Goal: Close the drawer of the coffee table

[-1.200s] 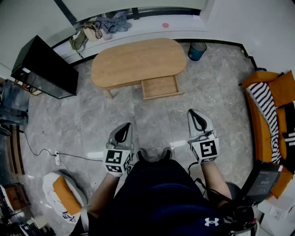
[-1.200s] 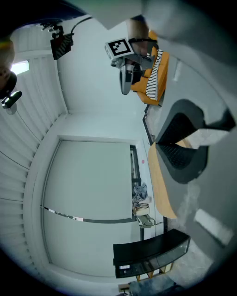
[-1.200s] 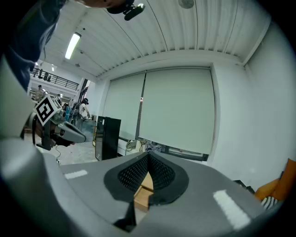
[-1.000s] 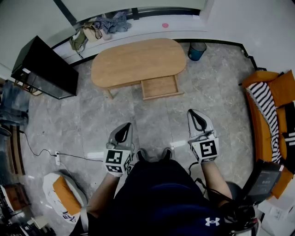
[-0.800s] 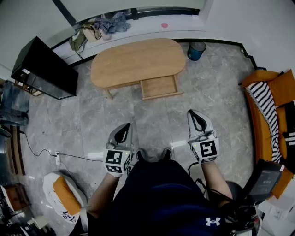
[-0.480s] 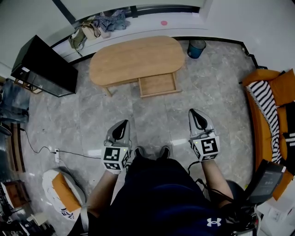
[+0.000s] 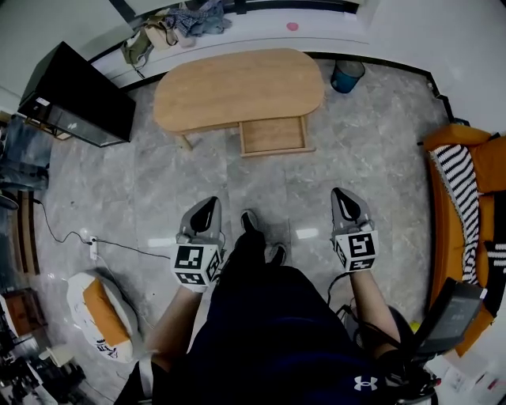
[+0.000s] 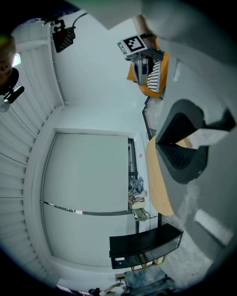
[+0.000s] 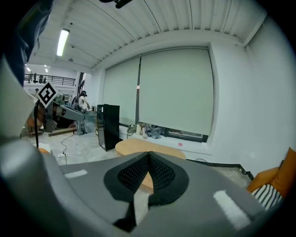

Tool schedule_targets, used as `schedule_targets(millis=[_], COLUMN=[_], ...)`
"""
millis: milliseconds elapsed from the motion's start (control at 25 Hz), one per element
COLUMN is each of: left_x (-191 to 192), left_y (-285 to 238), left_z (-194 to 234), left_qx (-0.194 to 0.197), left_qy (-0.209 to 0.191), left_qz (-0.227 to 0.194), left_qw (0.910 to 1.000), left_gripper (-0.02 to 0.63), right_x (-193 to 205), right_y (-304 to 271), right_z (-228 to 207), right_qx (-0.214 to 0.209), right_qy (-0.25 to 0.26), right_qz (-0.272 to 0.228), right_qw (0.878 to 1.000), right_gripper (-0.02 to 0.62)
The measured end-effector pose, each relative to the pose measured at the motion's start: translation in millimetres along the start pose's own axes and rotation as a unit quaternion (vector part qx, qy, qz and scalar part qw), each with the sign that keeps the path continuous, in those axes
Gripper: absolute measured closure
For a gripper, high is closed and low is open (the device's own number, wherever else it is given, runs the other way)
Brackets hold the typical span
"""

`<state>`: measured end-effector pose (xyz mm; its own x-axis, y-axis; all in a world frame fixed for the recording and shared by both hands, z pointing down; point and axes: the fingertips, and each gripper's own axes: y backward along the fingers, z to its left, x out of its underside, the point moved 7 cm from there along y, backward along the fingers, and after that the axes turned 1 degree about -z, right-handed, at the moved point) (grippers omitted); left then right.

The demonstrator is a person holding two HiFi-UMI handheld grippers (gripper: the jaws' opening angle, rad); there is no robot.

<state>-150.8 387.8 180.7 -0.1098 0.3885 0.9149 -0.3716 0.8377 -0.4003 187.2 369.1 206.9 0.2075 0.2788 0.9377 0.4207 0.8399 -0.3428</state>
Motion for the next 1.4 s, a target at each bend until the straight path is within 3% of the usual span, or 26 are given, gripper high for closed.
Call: schedule_targets(millis=[280,560,800,1040,1160,1400], left_x=[-3.8,-13.7,12.9,57.2,73.7,117.8], left_y=[-52.0,-126.1,-180.7,-231.2,-260.6,-312.6], left_z=[36.3,77.6,107.9,121.8,121.3,124.4], left_qx=[0.01,0.029,0.048,0.034,0.019,-0.004], left_qy=[0.013,0.022,0.041,0.098,0.08,0.03], left_qz=[0.006,0.018,0.073,0.155,0.194,0.271], left_qw=[0.9999,0.9992,0.9954,0.9824,0.9777,0.9621], left_gripper=[0.604,0.604,0.603,0.509,0.47,0.439], right_x=[-6.4,-13.2,-1.1,52.3,90.0,155.2], right_y=[-46.8,-118.4,-177.9,-227.8,-254.5,-312.7], right_z=[-12.1,-29.8,-51.9,-87.2,-112.5,-140.3], right_qx=[0.005,0.011,0.011,-0.014,-0.031,-0.101], right_qy=[-0.009,-0.096,-0.156,-0.211,-0.206,-0.132], right_qz=[0.026,0.052,0.085,0.143,0.177,0.249], right_qw=[1.0,0.994,0.984,0.967,0.962,0.954], right_gripper=[0.592,0.588,0.543,0.446,0.407,0.383])
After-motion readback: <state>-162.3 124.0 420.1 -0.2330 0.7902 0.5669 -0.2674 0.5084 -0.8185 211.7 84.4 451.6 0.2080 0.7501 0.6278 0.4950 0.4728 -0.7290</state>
